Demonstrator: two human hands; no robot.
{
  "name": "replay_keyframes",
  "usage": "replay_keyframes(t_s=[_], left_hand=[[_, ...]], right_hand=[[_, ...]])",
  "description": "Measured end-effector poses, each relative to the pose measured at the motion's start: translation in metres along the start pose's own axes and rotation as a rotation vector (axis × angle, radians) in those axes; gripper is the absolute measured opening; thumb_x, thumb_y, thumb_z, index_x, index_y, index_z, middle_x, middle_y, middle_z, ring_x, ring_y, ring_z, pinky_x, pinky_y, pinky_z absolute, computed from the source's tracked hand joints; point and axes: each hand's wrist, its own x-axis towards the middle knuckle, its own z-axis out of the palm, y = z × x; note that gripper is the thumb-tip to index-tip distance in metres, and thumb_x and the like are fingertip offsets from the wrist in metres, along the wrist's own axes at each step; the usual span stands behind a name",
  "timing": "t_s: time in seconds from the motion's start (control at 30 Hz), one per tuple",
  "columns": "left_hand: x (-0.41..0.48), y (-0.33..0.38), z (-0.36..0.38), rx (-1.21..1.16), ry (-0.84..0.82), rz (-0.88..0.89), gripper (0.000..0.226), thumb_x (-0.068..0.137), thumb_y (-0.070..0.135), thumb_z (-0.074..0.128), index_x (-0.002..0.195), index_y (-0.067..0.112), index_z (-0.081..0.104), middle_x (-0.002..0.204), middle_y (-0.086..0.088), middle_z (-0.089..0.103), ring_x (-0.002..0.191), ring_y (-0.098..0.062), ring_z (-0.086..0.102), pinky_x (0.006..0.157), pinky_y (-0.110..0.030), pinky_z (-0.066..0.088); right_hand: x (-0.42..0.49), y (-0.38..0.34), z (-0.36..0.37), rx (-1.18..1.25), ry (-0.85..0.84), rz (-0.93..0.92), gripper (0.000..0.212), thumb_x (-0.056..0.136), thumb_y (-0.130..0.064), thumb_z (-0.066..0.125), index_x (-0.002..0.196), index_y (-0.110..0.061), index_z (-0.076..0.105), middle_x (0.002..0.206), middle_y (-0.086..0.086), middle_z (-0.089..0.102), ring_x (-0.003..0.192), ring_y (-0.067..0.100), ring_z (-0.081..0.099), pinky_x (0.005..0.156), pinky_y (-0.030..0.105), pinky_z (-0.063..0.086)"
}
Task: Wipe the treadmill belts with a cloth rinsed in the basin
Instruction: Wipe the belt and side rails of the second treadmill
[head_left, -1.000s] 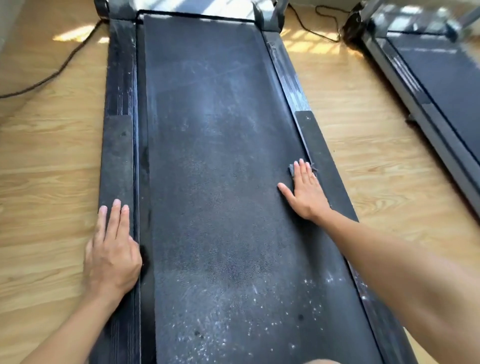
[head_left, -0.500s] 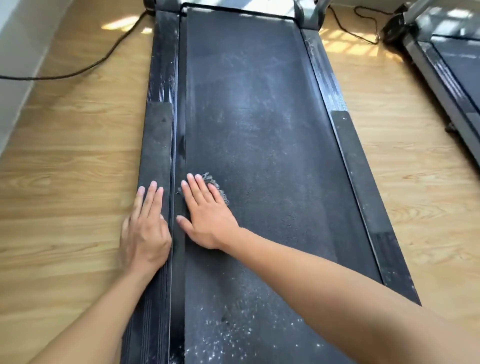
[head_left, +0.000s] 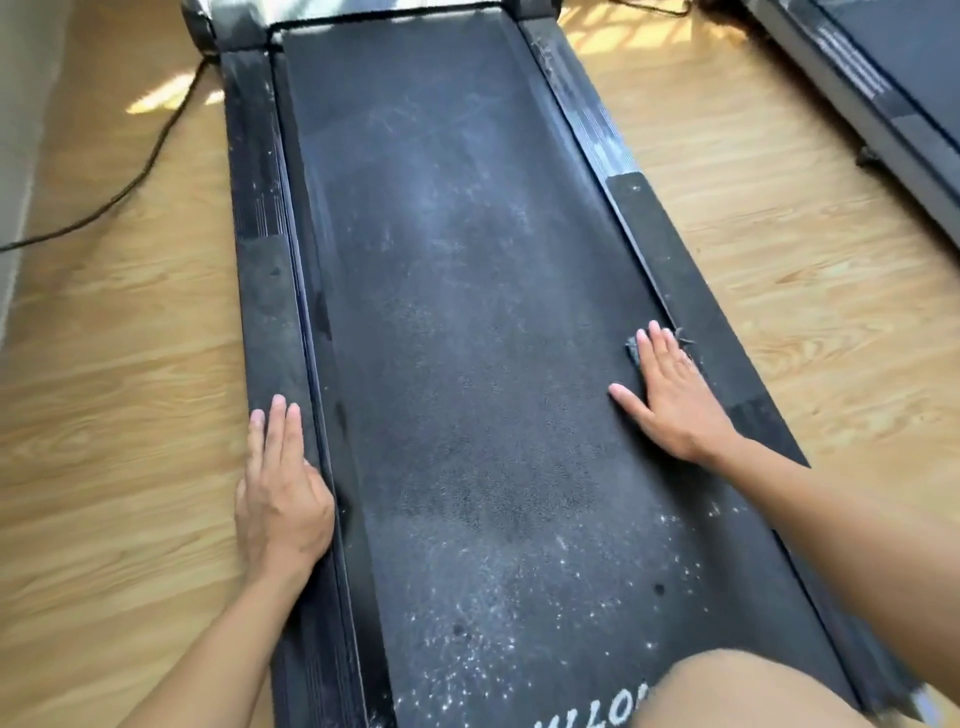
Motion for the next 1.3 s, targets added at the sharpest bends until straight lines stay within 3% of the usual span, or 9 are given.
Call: replay_keyframes(t_s=[0.1, 0.17, 0.4, 0.53, 0.63, 0.93, 1.07, 1.2, 1.3], left_hand=[[0.002, 0.002, -0.002, 0.022, -0.009, -0.003, 0.067, 0.096, 0.010, 0.036, 0.163, 0.016, 0.033, 0.174, 0.009, 0.019, 0.162, -0.014, 0.011, 0.107, -0.056, 0.045], [0.002, 0.003, -0.002, 0.034, -0.008, 0.006, 0.070, 0.093, 0.014, 0.030, 0.163, 0.015, 0.032, 0.174, 0.008, 0.020, 0.162, -0.015, 0.011, 0.107, -0.055, 0.045], [0.004, -0.013, 0.004, 0.018, -0.006, 0.050, 0.071, 0.094, 0.016, 0.031, 0.165, 0.017, 0.027, 0.175, 0.009, 0.015, 0.162, -0.013, 0.006, 0.111, -0.056, 0.043], [0.002, -0.016, -0.004, -0.036, -0.065, 0.056, 0.070, 0.099, 0.034, 0.030, 0.167, 0.019, 0.021, 0.176, 0.011, 0.007, 0.162, -0.010, -0.002, 0.122, -0.058, 0.032], [0.002, -0.013, -0.013, 0.023, -0.196, 0.054, 0.084, 0.103, 0.058, 0.041, 0.169, 0.021, 0.004, 0.174, 0.017, -0.013, 0.159, -0.005, -0.019, 0.122, -0.060, 0.025], [0.023, -0.008, -0.038, 0.122, -0.644, -0.019, 0.122, 0.091, 0.060, 0.062, 0.159, 0.024, -0.032, 0.147, 0.024, -0.058, 0.136, -0.004, -0.055, 0.128, -0.054, -0.008], [0.032, 0.006, -0.044, 0.202, -0.773, -0.060, 0.126, 0.083, 0.059, 0.055, 0.155, 0.011, -0.037, 0.140, 0.005, -0.064, 0.137, -0.025, -0.056, 0.127, -0.058, -0.010], [0.019, 0.006, -0.039, 0.160, -0.696, -0.058, 0.115, 0.097, 0.028, 0.064, 0.159, 0.018, -0.033, 0.149, 0.012, -0.059, 0.141, -0.017, -0.053, 0.124, -0.063, -0.001], [0.024, 0.008, -0.044, 0.182, -0.737, -0.061, 0.113, 0.097, 0.026, 0.061, 0.158, 0.019, -0.034, 0.152, 0.010, -0.057, 0.142, -0.018, -0.053, 0.123, -0.066, 0.000]], right_hand=[[0.003, -0.041, 0.010, 0.140, 0.077, 0.198, 0.110, 0.090, -0.086, 0.020, 0.167, -0.011, -0.004, 0.175, 0.008, -0.014, 0.161, 0.020, -0.016, 0.131, 0.046, -0.002], [0.001, -0.078, 0.015, 0.131, 0.067, 0.150, 0.115, 0.088, -0.089, 0.023, 0.167, -0.011, -0.005, 0.175, 0.007, -0.016, 0.160, 0.020, -0.019, 0.130, 0.044, -0.007], [-0.053, -0.261, 0.074, -0.082, -0.083, -0.694, 0.102, 0.096, -0.077, 0.029, 0.167, -0.012, -0.004, 0.174, 0.006, -0.015, 0.159, 0.019, -0.023, 0.130, 0.046, -0.001], [-0.066, -0.245, 0.082, -0.204, -0.073, -0.937, 0.102, 0.096, -0.079, 0.032, 0.168, -0.012, 0.003, 0.176, 0.006, -0.004, 0.162, 0.019, -0.011, 0.131, 0.041, -0.002], [-0.050, -0.182, 0.061, -0.150, -0.051, -0.781, 0.100, 0.097, -0.080, 0.033, 0.168, -0.017, 0.002, 0.176, 0.001, -0.006, 0.161, 0.015, -0.013, 0.131, 0.043, 0.002], [-0.039, 0.000, 0.016, 0.104, -0.010, 0.058, 0.105, 0.091, -0.085, 0.022, 0.167, -0.019, -0.006, 0.174, -0.002, -0.017, 0.159, 0.014, -0.020, 0.131, 0.042, -0.004], [-0.054, -0.012, 0.024, 0.219, 0.000, 0.182, 0.111, 0.091, -0.084, 0.029, 0.167, -0.012, -0.008, 0.174, 0.006, -0.018, 0.160, 0.020, -0.020, 0.130, 0.044, -0.010], [-0.067, -0.054, 0.042, 0.201, 0.021, 0.236, 0.127, 0.083, -0.094, 0.031, 0.165, -0.006, -0.011, 0.172, 0.013, -0.021, 0.158, 0.026, -0.027, 0.127, 0.047, -0.016], [-0.068, -0.117, 0.049, 0.142, -0.041, 0.001, 0.128, 0.081, -0.097, 0.027, 0.165, -0.008, -0.014, 0.170, 0.012, -0.028, 0.155, 0.026, -0.034, 0.128, 0.050, -0.014]])
